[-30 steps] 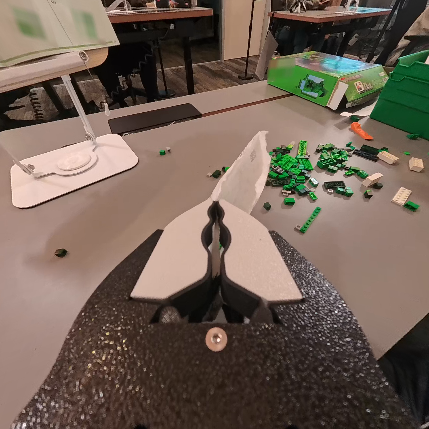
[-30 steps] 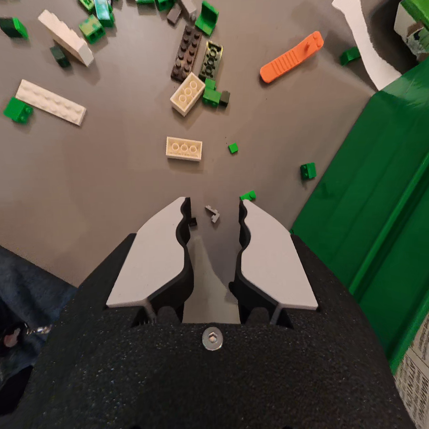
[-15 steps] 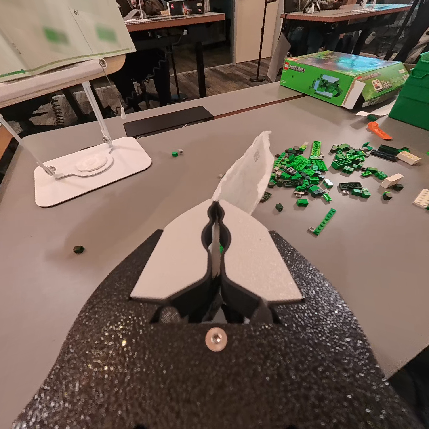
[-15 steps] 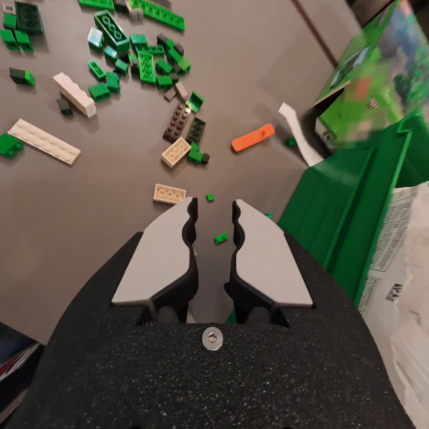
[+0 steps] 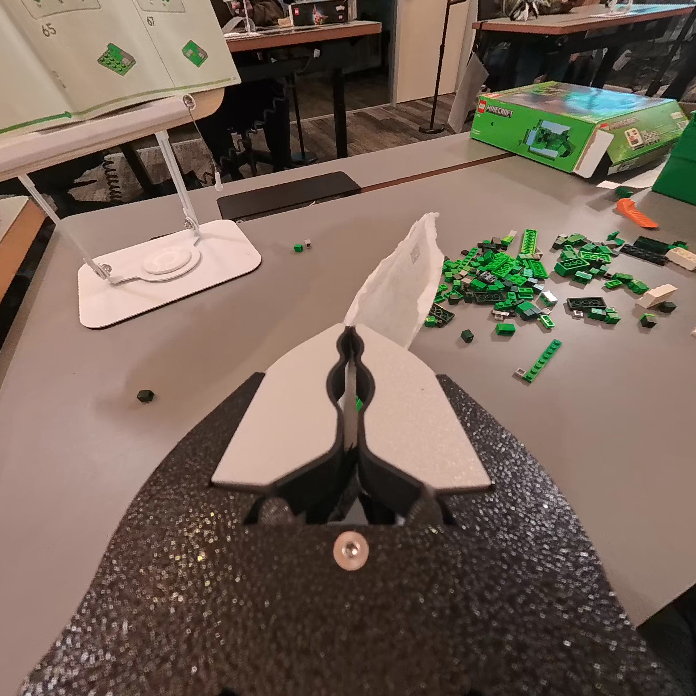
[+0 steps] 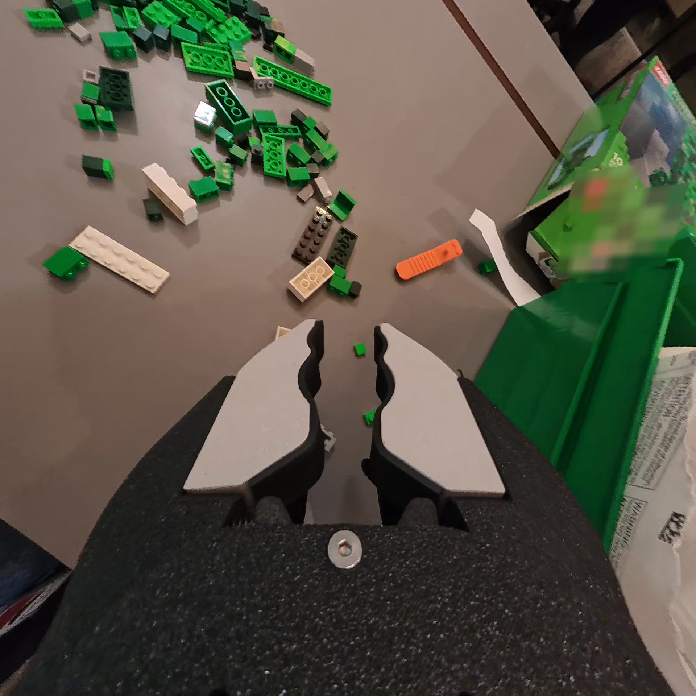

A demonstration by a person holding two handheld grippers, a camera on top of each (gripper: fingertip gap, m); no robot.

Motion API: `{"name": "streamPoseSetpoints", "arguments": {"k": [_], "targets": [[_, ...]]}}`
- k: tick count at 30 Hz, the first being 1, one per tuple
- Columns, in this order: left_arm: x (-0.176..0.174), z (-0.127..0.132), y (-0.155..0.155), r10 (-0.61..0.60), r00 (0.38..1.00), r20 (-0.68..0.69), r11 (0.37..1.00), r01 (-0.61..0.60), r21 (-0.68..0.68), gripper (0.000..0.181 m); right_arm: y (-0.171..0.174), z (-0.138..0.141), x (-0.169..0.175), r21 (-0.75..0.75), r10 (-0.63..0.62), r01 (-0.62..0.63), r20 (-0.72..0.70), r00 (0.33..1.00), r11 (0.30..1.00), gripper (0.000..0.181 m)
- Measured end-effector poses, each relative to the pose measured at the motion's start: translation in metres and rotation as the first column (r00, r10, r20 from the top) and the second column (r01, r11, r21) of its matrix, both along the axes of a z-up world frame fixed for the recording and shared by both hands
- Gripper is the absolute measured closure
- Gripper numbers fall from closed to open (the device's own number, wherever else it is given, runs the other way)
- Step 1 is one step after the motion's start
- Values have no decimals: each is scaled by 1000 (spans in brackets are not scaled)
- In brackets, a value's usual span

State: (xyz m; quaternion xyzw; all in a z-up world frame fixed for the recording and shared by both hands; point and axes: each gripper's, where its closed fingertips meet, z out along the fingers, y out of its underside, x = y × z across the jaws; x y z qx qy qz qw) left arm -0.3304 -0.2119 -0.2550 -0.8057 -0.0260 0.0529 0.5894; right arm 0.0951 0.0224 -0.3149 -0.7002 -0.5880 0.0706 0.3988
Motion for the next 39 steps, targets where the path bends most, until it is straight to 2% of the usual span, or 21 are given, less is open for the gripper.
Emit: {"name": "streamPoseSetpoints", "arguments": {"k": [17, 26, 31, 35, 39], "targets": [[-4, 1, -1, 17, 1000, -10, 1000, -17, 16, 181, -16, 6, -22, -52, 98, -105, -112, 989, 993, 155], [-9, 0, 0, 41, 999, -13, 998, -41, 43, 181, -25, -9, -41, -93, 165, -177, -122, 979, 980, 155], [-6, -2, 5, 44, 999, -30, 998, -43, 44, 181, -46, -12, -88, -138, 275, -308, -218, 937, 941, 156], [-5, -4, 9, 50, 997, -54, 998, -47, 52, 181, -53, -8, -148, -73, 431, -447, -167, 887, 892, 158], [-6, -6, 12, 70, 996, -55, 994, -65, 91, 181, -50, -4, -210, -76, 553, -564, -127, 824, 823, 163]]}}
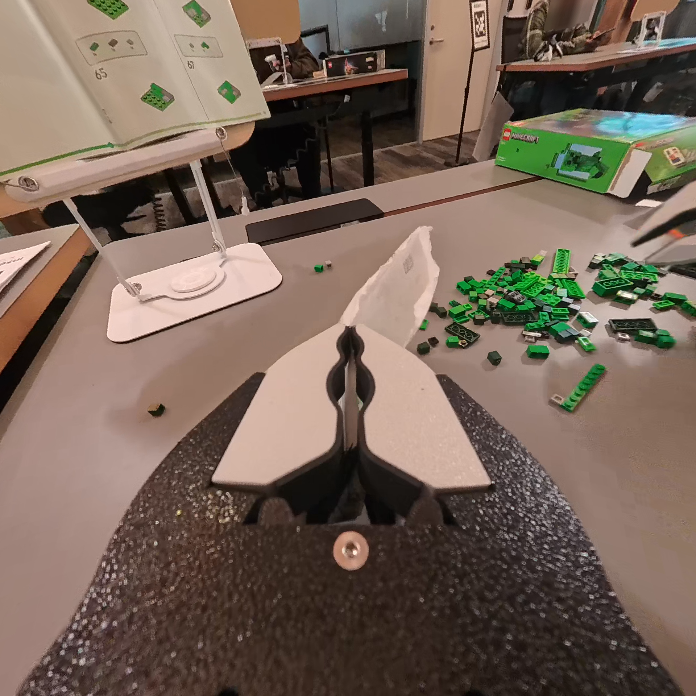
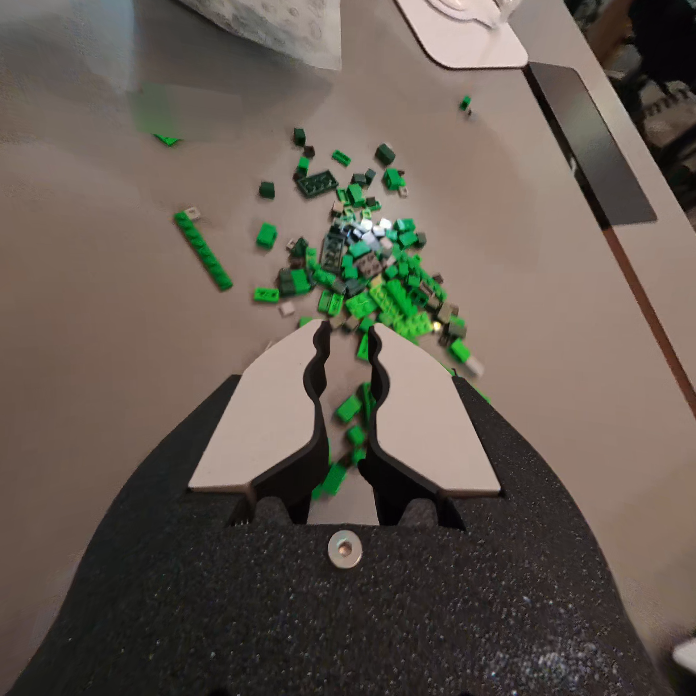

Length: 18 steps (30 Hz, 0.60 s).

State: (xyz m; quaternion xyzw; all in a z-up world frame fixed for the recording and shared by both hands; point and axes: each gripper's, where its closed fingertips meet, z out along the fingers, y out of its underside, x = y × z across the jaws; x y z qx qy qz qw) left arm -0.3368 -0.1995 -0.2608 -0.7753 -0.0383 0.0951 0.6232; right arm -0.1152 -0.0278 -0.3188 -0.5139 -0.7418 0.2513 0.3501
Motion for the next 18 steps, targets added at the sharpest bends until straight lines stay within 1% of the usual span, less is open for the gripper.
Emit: {"name": "streamPoseSetpoints", "arguments": {"k": [4, 8, 10, 12, 15, 18], "targets": [[-5, -5, 2, 37, 999, -28, 999, -36, 25, 181, 17, -1, -44, 16, 66, -67, 73, 995, 998, 163], [-8, -10, 3, 78, 994, -81, 996, -74, 54, 181, 41, 7, -64, -21, 63, -61, 84, 995, 998, 164], [-9, -12, 4, 111, 987, -119, 991, -102, 85, 181, 50, 12, -66, -60, 48, -43, 84, 995, 997, 164], [-8, -15, 4, 136, 980, -145, 986, -120, 115, 181, 59, 14, -63, -57, 39, -34, 76, 996, 998, 166], [-4, -18, 4, 162, 976, -148, 978, -139, 156, 181, 72, 9, -48, -18, 9, -7, 131, 991, 1000, 167], [0, -22, 5, 177, 965, -192, 975, -145, 170, 181, 83, 2, -34, -3, -25, 26, 173, 985, 1000, 169]]}}
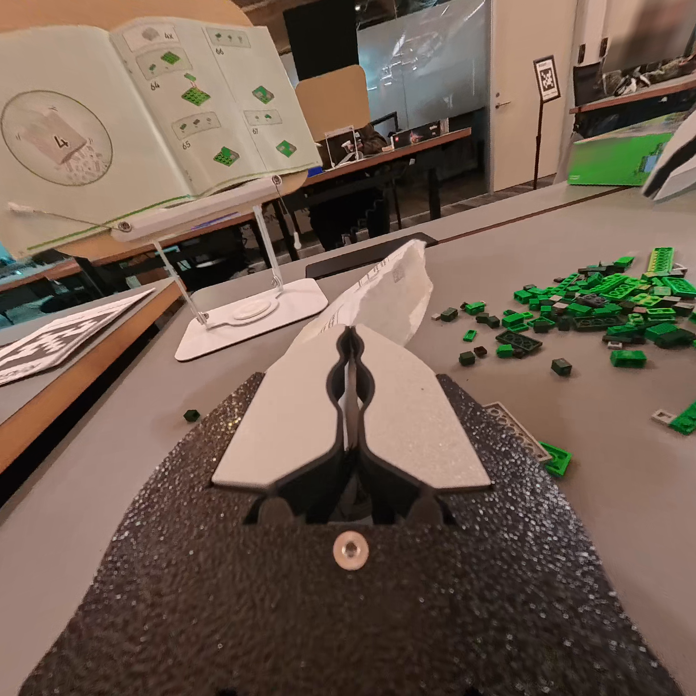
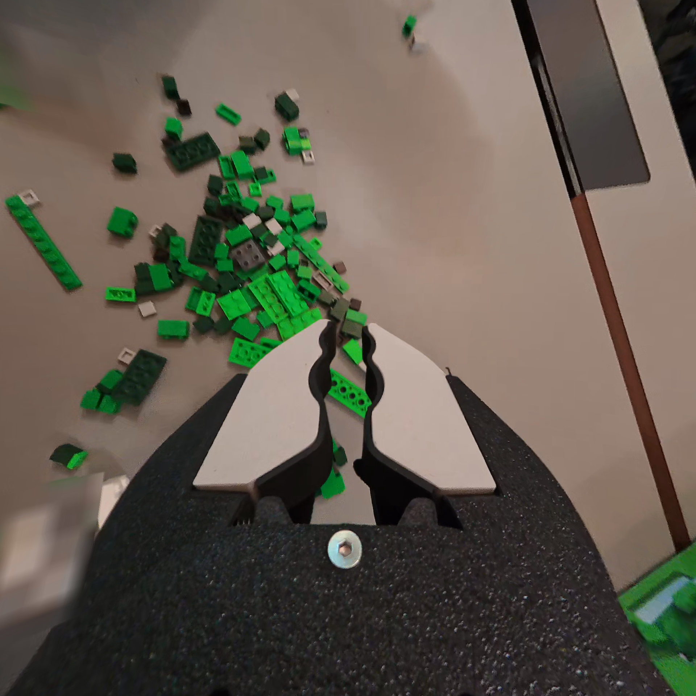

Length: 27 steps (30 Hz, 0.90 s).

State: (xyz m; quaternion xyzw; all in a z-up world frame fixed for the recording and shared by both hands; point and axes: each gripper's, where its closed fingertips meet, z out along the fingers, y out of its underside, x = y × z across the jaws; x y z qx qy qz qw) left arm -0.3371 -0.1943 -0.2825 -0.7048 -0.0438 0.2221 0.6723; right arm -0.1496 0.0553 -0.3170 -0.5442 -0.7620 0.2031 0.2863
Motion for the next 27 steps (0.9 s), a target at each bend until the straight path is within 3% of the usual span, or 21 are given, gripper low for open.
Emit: {"name": "streamPoseSetpoints", "arguments": {"k": [10, 19, 27], "targets": [[9, -7, 6, -37, 998, -44, 999, 36, -26, 181, 8, -29, 29, -92, -41, 58, 180, 983, 994, 174], [8, -5, 5, -40, 998, -43, 999, 39, -14, 181, 31, -38, 59, -18, -165, 179, 302, 939, 984, 172], [8, -5, 6, -41, 998, -45, 999, 41, -15, 181, 29, -45, 85, -116, -193, 257, 395, 898, 959, 175]]}}
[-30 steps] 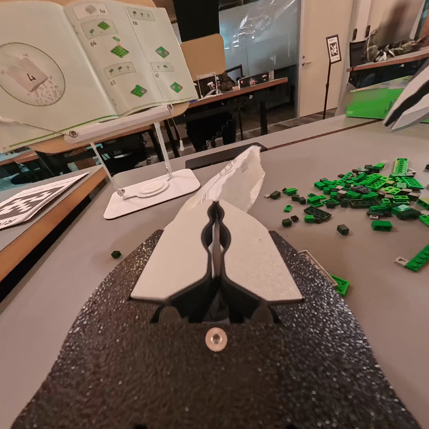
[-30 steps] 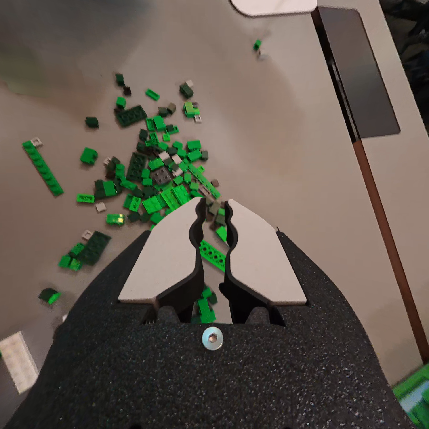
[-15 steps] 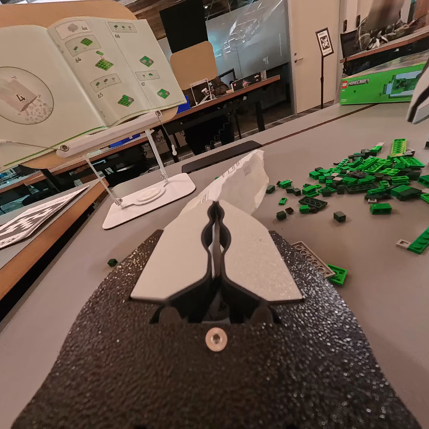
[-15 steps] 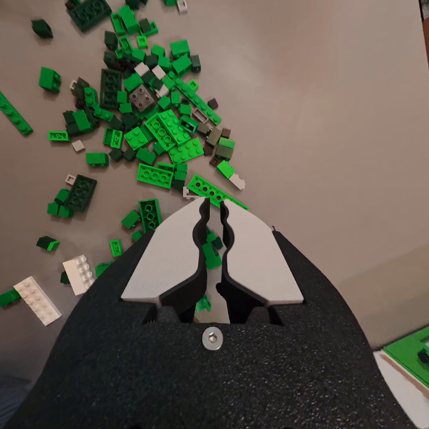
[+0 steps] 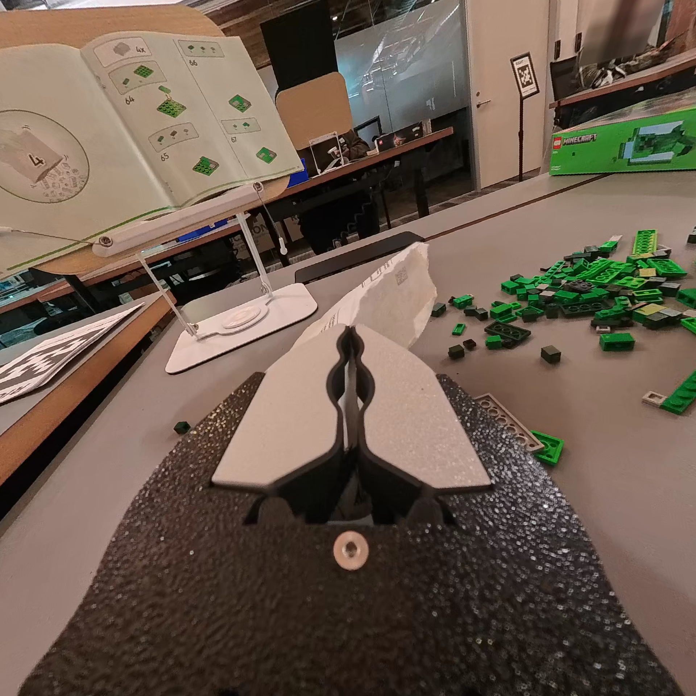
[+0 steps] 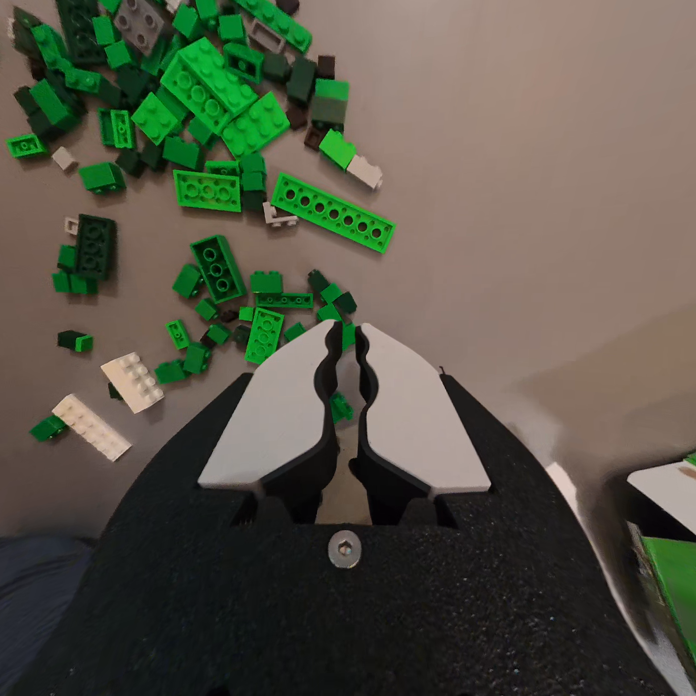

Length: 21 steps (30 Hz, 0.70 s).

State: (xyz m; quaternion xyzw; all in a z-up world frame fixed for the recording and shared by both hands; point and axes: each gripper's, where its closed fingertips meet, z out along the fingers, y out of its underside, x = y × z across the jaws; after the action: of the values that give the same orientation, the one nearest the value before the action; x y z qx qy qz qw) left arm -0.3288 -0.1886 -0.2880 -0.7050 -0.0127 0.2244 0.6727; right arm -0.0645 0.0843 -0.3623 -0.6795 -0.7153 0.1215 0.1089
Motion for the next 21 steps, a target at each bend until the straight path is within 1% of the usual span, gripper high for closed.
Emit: {"name": "streamPoseSetpoints", "arguments": {"k": [2, 4, 6, 9, 12, 14, 16, 19, 21], "targets": [[0, 0, 0, 7, 1000, -7, 1000, -7, 1, 181, 0, 2, 2, -12, -23, 23, -2, 1000, 1000, 181], [0, 1, -1, 11, 1000, -10, 1000, -11, 4, 181, 0, 5, 4, -36, -54, 54, -6, 999, 998, 181], [0, 1, -1, 10, 1000, -7, 1000, -10, 6, 181, -3, 4, 10, -69, -83, 84, 19, 996, 994, 179], [0, 0, -1, 9, 1000, -10, 1000, -9, 2, 181, 1, -1, 21, -73, -132, 138, 80, 988, 988, 174], [0, 0, -1, 10, 1000, -12, 1000, -10, -1, 181, 3, -5, 26, -108, -197, 209, 110, 974, 972, 181], [0, 0, -1, 13, 1000, -13, 1000, -13, -3, 181, 4, -5, 27, -126, -239, 253, 117, 964, 959, 181], [0, 0, 0, 14, 1000, -15, 1000, -14, -6, 181, 0, -3, 27, -151, -232, 248, 114, 966, 957, 181], [0, -1, 0, 14, 1000, -15, 1000, -14, -8, 181, -9, -1, 25, -162, -194, 212, 121, 974, 964, 173], [0, -1, 0, 13, 1000, -14, 1000, -13, -8, 181, -19, 0, 22, -191, -175, 199, 135, 975, 961, 174]]}}
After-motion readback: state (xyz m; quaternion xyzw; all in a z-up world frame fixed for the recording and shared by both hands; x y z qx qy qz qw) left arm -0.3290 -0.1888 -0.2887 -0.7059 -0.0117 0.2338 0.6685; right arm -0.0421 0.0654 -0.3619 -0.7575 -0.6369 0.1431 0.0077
